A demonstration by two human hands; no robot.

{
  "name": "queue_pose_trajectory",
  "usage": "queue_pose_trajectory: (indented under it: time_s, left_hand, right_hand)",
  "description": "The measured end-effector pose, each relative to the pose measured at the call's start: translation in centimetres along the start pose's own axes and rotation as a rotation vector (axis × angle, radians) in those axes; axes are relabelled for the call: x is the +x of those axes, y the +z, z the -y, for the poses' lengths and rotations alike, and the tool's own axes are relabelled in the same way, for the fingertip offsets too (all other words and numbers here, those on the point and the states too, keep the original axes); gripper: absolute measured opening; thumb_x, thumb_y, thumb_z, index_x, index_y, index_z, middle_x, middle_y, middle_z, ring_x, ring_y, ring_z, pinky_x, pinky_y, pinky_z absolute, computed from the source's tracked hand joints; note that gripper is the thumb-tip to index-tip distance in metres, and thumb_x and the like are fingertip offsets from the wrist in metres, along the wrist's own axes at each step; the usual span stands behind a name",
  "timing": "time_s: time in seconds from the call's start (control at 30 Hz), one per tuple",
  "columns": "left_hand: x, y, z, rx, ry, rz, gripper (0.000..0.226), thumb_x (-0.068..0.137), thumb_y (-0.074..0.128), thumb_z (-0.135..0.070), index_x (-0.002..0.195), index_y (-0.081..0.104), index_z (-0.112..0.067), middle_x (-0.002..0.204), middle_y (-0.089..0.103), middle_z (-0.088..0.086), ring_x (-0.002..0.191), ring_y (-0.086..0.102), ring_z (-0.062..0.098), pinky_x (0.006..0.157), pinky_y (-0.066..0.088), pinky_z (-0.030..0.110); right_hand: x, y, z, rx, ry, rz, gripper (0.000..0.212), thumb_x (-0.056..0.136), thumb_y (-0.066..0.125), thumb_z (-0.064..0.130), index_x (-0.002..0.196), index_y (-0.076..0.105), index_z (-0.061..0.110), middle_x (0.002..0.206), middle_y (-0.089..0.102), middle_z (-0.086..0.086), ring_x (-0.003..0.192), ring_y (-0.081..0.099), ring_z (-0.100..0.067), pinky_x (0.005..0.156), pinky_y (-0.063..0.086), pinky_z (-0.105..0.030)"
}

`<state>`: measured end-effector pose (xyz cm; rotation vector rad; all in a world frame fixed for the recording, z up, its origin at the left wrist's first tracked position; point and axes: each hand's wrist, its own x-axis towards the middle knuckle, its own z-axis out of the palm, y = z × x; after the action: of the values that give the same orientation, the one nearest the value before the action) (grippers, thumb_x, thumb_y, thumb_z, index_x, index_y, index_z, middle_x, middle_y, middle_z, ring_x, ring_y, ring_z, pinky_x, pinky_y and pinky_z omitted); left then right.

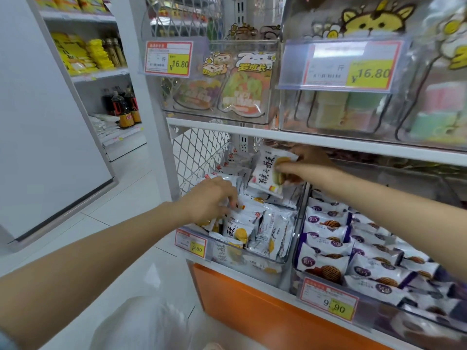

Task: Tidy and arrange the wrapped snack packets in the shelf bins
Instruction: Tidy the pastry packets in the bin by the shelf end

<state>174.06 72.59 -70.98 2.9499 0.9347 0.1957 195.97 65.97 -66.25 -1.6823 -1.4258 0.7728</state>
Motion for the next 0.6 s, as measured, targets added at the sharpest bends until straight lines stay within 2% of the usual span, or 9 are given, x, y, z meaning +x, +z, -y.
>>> queue_pose_trajectory:
  time_s: [0.07, 0.17, 0.27, 0.3, 0.37, 0.4, 0.47, 0.6]
  left_hand:
    - [-0.9, -1.1, 0.5, -0.205, -0.126, -0.076, 0.006, 0.088, 0.062, -0.014, 0.093, 0.062, -0.015, 0.092, 0.055, -0.007, 0.087, 0.051, 0.01, 0.074, 0.04, 0.022]
    - [-1.9, -2.0, 1.1, -0.304, -0.267, -0.124, 0.005, 0.09, 0.06, -0.016, 0.09, 0.057, -0.02, 0.09, 0.058, -0.006, 0.084, 0.058, 0.016, 0.069, 0.042, 0.023]
    - [-2.6, -2.2, 1.3, -0.244, -0.292, -0.107, 0.005, 0.09, 0.059, -0.014, 0.092, 0.058, -0.018, 0.09, 0.06, -0.003, 0.088, 0.058, 0.017, 0.073, 0.042, 0.023]
    - [-2.8, -2.3, 1.2, -0.228, -0.279, -0.1, 0.005, 0.09, 0.059, -0.014, 0.093, 0.059, -0.018, 0.091, 0.061, -0.003, 0.088, 0.058, 0.016, 0.074, 0.043, 0.024]
    - [-3.2, -2.4, 0.8, -0.213, -0.243, -0.082, 0.007, 0.089, 0.058, -0.013, 0.095, 0.06, -0.017, 0.095, 0.062, -0.002, 0.087, 0.056, 0.015, 0.077, 0.045, 0.027]
    - [-3.3, -2.4, 0.6, -0.209, -0.226, -0.072, 0.01, 0.088, 0.058, -0.012, 0.097, 0.061, -0.016, 0.097, 0.062, -0.002, 0.087, 0.055, 0.014, 0.077, 0.045, 0.027]
    - [-3.4, -2.3, 0.2, -0.195, -0.195, -0.041, 0.018, 0.087, 0.06, -0.011, 0.104, 0.06, -0.016, 0.103, 0.06, -0.002, 0.091, 0.052, 0.012, 0.079, 0.044, 0.027]
    - [-3.0, -1.2, -0.3, -0.113, -0.113, 0.041, 0.032, 0.086, 0.065, -0.022, 0.117, 0.057, -0.019, 0.112, 0.06, -0.004, 0.102, 0.048, 0.015, 0.085, 0.04, 0.029]
  right_hand:
    - [-1.1, 0.6, 0.2, -0.02, 0.074, 0.16, 0.009, 0.086, 0.066, 0.019, 0.093, 0.062, 0.015, 0.078, 0.07, -0.002, 0.055, 0.065, -0.007, 0.058, 0.055, -0.015]
    - [-1.7, 2.7, 0.3, -0.049, 0.067, 0.255, 0.013, 0.084, 0.069, 0.009, 0.085, 0.056, 0.008, 0.096, 0.069, -0.018, 0.071, 0.07, -0.021, 0.061, 0.059, -0.025]
    - [-1.8, 5.1, 0.3, -0.129, 0.061, 0.296, 0.019, 0.083, 0.069, 0.009, 0.088, 0.051, 0.008, 0.095, 0.066, -0.022, 0.069, 0.067, -0.02, 0.059, 0.059, -0.025]
    - [-1.6, 5.8, 0.2, -0.197, 0.04, 0.303, 0.021, 0.083, 0.069, 0.01, 0.085, 0.049, 0.01, 0.087, 0.065, -0.018, 0.064, 0.063, -0.016, 0.054, 0.056, -0.02]
    - [-1.3, 7.0, -0.1, -0.397, -0.021, 0.312, 0.034, 0.082, 0.071, 0.015, 0.069, 0.039, 0.014, 0.066, 0.048, -0.004, 0.053, 0.047, -0.01, 0.04, 0.039, -0.015]
    - [-1.2, 7.5, -0.3, -0.493, -0.046, 0.323, 0.042, 0.081, 0.071, 0.016, 0.063, 0.033, 0.016, 0.063, 0.037, 0.0, 0.051, 0.037, -0.011, 0.04, 0.03, -0.019]
    - [-1.1, 8.6, -0.8, -0.611, -0.079, 0.358, 0.047, 0.08, 0.071, 0.017, 0.059, 0.028, 0.017, 0.062, 0.027, 0.001, 0.054, 0.025, -0.013, 0.047, 0.019, -0.027]
    - [-1.1, 10.2, -1.8, -0.65, -0.142, 0.381, 0.054, 0.077, 0.076, 0.017, 0.056, 0.026, 0.017, 0.059, 0.024, 0.001, 0.052, 0.022, -0.013, 0.047, 0.016, -0.028]
